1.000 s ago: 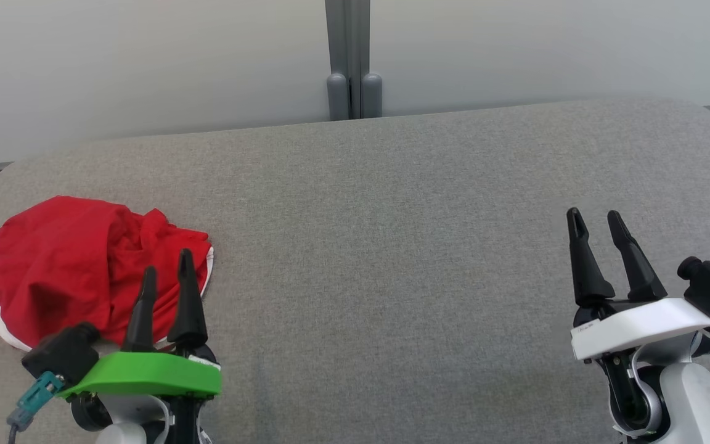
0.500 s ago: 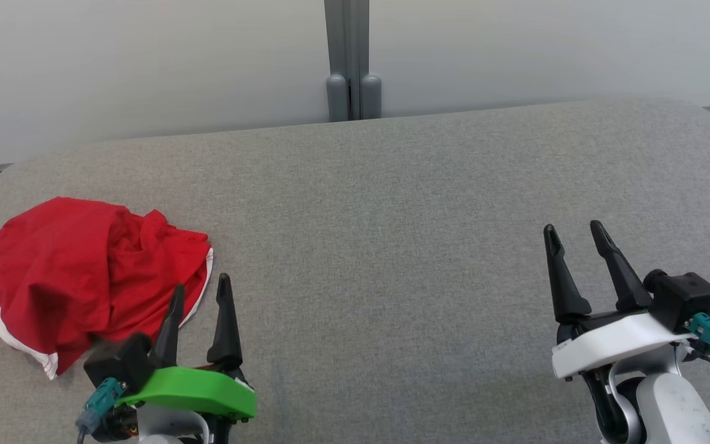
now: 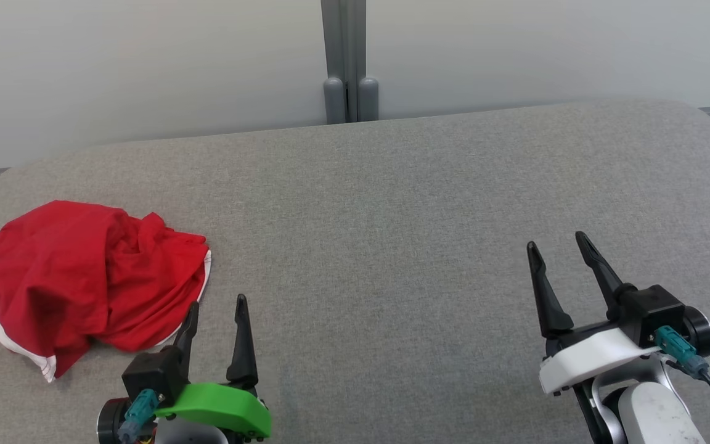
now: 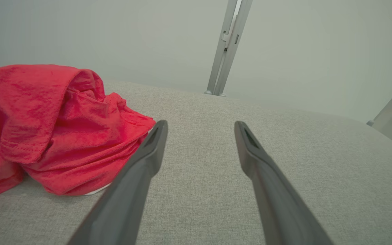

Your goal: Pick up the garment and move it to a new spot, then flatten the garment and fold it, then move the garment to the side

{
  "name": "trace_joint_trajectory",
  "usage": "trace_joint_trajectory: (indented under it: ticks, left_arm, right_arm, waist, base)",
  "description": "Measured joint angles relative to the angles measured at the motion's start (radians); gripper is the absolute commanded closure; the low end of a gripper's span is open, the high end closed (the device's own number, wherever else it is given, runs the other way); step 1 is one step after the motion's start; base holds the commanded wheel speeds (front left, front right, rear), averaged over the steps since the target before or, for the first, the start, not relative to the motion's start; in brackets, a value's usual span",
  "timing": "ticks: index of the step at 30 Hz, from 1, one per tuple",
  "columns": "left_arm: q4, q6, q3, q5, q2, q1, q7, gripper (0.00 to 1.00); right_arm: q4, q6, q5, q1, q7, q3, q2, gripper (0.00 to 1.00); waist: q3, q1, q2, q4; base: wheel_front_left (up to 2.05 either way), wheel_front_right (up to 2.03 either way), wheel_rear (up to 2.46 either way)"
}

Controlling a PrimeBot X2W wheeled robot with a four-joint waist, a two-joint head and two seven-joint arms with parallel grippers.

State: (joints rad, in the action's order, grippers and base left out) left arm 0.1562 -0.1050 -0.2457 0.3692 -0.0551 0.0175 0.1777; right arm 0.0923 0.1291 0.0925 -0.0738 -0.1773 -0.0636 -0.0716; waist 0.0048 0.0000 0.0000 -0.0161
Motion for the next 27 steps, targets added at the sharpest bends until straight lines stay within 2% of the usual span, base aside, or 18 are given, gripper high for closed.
trace_joint_trajectory:
  ticks: [17,27]
  left_arm:
    - [-0.039,-0.028,-0.034,-0.136,0.002,0.0,0.037,0.0]
    - [-0.049,-0.004,-0.021,-0.144,0.006,-0.013,0.056,0.0]
  right_arm:
    - [-0.038,0.002,-0.093,0.006,-0.036,-0.011,0.018,0.0]
    - [-0.054,0.002,-0.124,0.009,-0.055,-0.021,0.022,0.0]
  waist:
    - [0.007,0.0,0.0,-0.003]
    - [0.009,0.0,0.0,-0.003]
  base:
    - [0.0,0.0,0.0]
    - [0.0,0.0,0.0]
